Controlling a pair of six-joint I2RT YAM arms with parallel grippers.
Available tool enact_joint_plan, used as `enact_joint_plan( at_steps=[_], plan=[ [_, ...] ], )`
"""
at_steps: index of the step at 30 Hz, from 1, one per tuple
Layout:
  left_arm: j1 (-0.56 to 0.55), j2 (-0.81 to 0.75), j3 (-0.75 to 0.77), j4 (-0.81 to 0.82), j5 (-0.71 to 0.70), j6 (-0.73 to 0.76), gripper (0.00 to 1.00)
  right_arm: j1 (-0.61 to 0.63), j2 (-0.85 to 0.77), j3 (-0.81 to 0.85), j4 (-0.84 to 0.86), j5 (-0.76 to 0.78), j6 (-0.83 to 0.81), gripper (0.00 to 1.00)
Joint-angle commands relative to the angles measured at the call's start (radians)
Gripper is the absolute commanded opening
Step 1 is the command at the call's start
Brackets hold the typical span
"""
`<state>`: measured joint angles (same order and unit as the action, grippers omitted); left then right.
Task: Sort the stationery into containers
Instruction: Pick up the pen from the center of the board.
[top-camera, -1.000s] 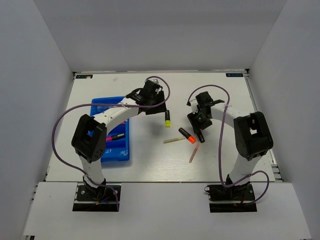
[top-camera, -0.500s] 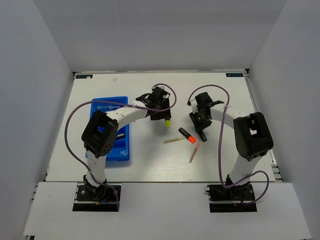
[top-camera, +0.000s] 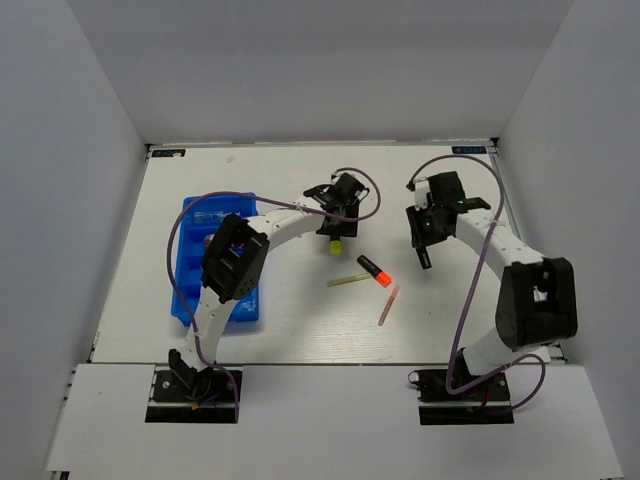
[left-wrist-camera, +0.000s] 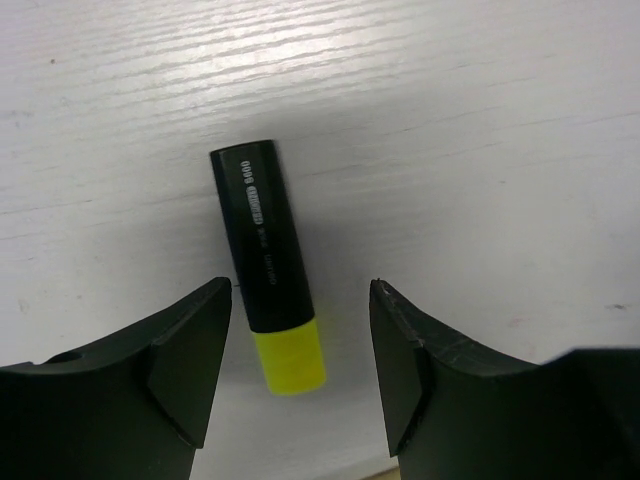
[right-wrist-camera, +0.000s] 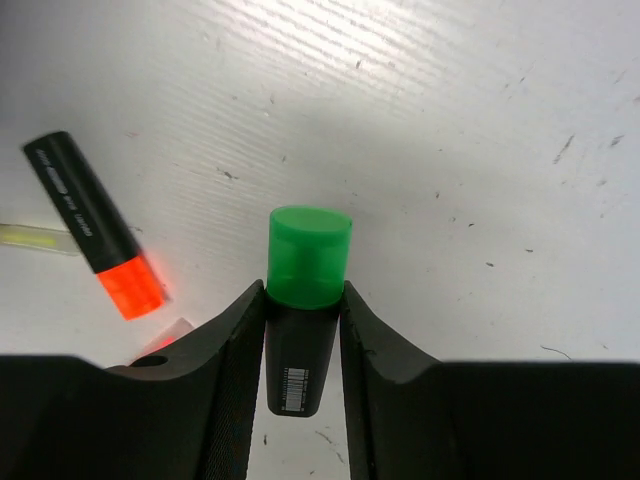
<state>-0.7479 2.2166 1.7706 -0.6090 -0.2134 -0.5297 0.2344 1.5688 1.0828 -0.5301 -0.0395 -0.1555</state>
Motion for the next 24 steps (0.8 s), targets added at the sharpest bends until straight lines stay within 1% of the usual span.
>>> enact_joint_plan(
  at_steps=[1,6,9,11,12,15,16,18,19,20,21,22,24],
  plan=[
    [-0.016,0.018,0.050,-0.092,-0.115,0.037,0.68,-0.032,-0.061,-0.004,-0.007,-0.091,0.025,0.00],
    [-0.018,0.000,0.010,-0.078,-0.152,0.053,0.68,-0.056,-0.082,-0.001,-0.011,-0.129,0.030,0.00],
    [-0.021,0.021,0.036,-0.107,-0.164,0.057,0.64,-0.073,-0.098,-0.001,-0.018,-0.154,0.036,0.00],
    [-0.019,0.038,0.050,-0.120,-0.165,0.053,0.59,-0.086,-0.122,0.000,-0.015,-0.164,0.039,0.00],
    [-0.021,0.043,0.050,-0.120,-0.156,0.050,0.50,-0.089,-0.128,-0.001,-0.016,-0.175,0.042,0.00],
    [-0.018,0.061,0.053,-0.123,-0.141,0.036,0.36,-0.110,-0.164,-0.006,-0.015,-0.194,0.050,0.00],
    [-0.018,0.066,0.056,-0.130,-0.138,0.033,0.26,-0.116,-0.173,-0.006,-0.015,-0.204,0.053,0.00],
    [-0.019,0.075,0.053,-0.144,-0.123,0.031,0.18,-0.133,-0.193,-0.009,-0.013,-0.223,0.059,0.00],
    [-0.019,0.075,0.047,-0.147,-0.123,0.031,0.09,-0.135,-0.199,-0.009,-0.011,-0.233,0.059,0.00],
    [-0.018,0.062,0.027,-0.141,-0.124,0.036,0.05,-0.139,-0.202,-0.011,-0.011,-0.243,0.060,0.00],
    [-0.016,0.052,0.020,-0.141,-0.121,0.040,0.01,-0.144,-0.202,-0.011,-0.011,-0.249,0.059,0.00],
    [-0.013,0.025,0.013,-0.137,-0.122,0.052,0.00,-0.144,-0.204,-0.012,-0.018,-0.258,0.059,0.00],
    [-0.011,-0.055,-0.019,-0.123,-0.116,0.126,0.00,-0.152,-0.207,-0.015,-0.018,-0.281,0.048,0.00]
  ],
)
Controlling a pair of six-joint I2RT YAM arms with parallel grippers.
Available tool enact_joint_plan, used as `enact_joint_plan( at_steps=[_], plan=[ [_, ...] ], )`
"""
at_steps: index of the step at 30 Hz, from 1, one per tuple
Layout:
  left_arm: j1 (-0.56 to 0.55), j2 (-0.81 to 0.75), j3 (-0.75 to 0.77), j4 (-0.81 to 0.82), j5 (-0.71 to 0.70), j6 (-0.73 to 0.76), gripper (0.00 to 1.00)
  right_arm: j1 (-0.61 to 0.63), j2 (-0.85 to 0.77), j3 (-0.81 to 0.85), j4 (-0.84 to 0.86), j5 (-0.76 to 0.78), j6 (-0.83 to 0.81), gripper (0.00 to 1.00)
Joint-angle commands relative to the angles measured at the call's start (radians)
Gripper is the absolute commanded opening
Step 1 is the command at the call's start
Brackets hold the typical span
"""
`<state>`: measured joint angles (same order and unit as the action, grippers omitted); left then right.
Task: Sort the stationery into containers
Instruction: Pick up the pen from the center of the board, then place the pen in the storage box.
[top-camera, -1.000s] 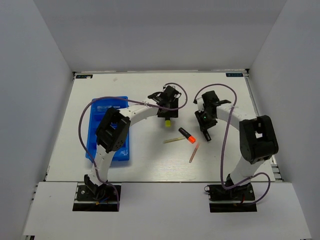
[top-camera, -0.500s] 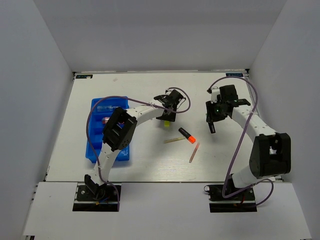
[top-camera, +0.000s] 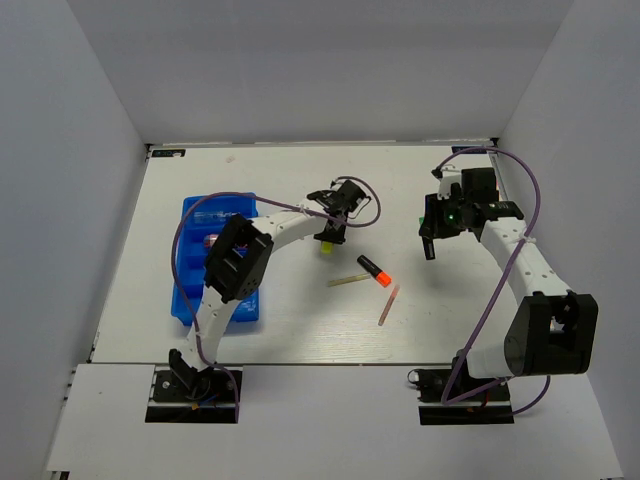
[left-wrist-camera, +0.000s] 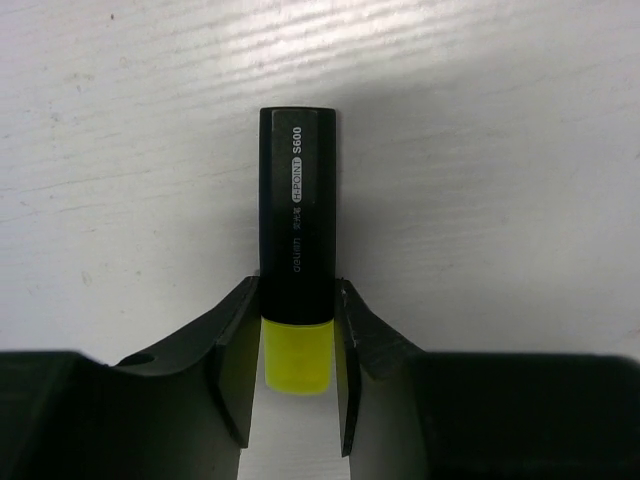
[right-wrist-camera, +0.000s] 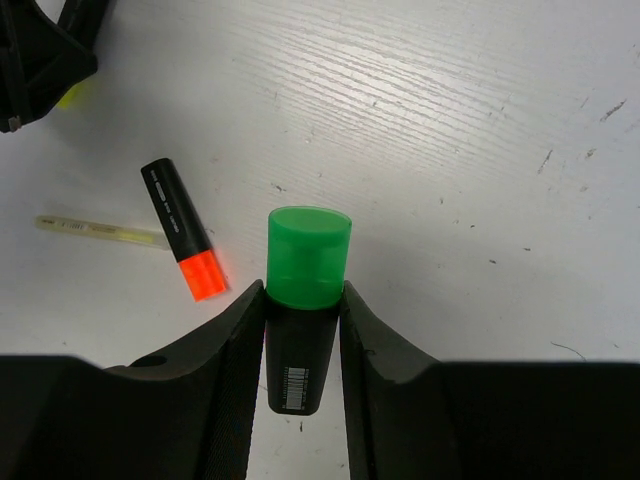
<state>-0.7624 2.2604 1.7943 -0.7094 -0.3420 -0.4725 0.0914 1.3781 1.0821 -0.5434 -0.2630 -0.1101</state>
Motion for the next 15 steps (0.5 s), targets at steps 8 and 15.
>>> enact_joint_plan(
  at_steps=[8,15],
  plan=[
    [0.029,-0.448,-0.196,-0.073,0.115,0.409,0.00,-0.018,-0.033,-0.022,0.005,-0.122,-0.011,0.00],
    [0.147,-0.873,-0.527,-0.099,0.227,0.681,0.00,-0.019,-0.034,-0.024,0.003,-0.140,-0.010,0.00]
  ],
)
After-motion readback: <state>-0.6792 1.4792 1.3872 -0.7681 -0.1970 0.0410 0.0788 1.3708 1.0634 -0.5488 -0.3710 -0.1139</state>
